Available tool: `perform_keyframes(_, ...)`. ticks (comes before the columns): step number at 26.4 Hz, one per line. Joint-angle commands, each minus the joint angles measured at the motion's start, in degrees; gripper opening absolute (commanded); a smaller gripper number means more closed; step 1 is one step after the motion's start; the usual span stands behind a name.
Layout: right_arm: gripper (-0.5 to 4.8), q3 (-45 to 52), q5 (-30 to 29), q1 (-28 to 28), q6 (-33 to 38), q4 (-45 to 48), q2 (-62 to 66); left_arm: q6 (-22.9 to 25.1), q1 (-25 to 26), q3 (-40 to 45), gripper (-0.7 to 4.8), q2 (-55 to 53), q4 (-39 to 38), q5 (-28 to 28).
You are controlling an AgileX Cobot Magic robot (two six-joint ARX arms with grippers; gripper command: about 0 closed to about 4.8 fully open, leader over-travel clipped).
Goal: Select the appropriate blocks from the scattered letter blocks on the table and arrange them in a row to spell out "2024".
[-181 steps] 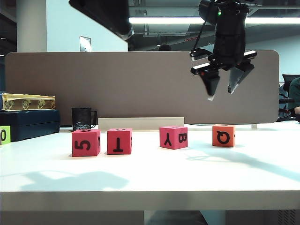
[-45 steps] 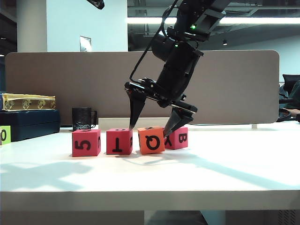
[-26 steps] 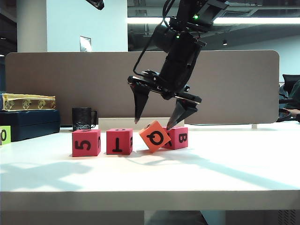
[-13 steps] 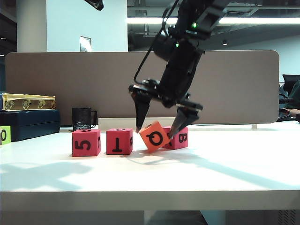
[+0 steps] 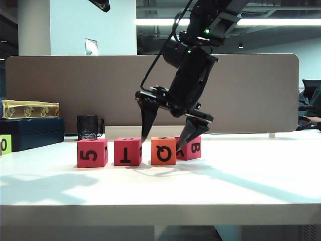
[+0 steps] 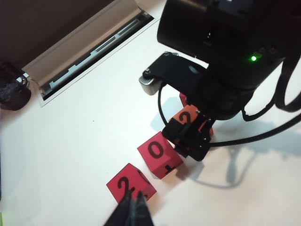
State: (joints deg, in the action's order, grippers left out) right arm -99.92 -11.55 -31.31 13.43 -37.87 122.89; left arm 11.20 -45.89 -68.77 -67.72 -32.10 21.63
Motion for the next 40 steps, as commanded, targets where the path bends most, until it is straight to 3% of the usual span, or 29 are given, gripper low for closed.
perform_keyframes(1, 4.31, -0.35, 0.26, -0.07, 0.02, 0.59, -1.22, 0.33, -0.11, -0.33, -0.06, 0.17, 0.33, 0.00)
perform_keyframes(10, 4.31, -0.35, 4.87, 1.11, -3.02, -1.31, -6.56, -0.31, -0.11, -0.31, -0.06, 0.17, -0.07, -0.02)
perform_keyframes(16, 4.26, -0.31, 17.53, 2.78, -9.44, -4.35, -7.08, -0.31, -0.11, -0.31, -0.06, 0.17, -1.09, -0.02)
perform_keyframes(20, 3.70, -0.31, 16.74, 4.02, -9.46, -4.61, -7.06, -0.31, -0.11, -0.33, -0.05, 0.17, -1.03, -0.02)
perform_keyframes(40, 3.67, -0.28, 15.26, 4.07, -10.05, -1.55, -2.82, -0.28, -0.11, -0.33, -0.06, 0.20, -0.90, 0.00)
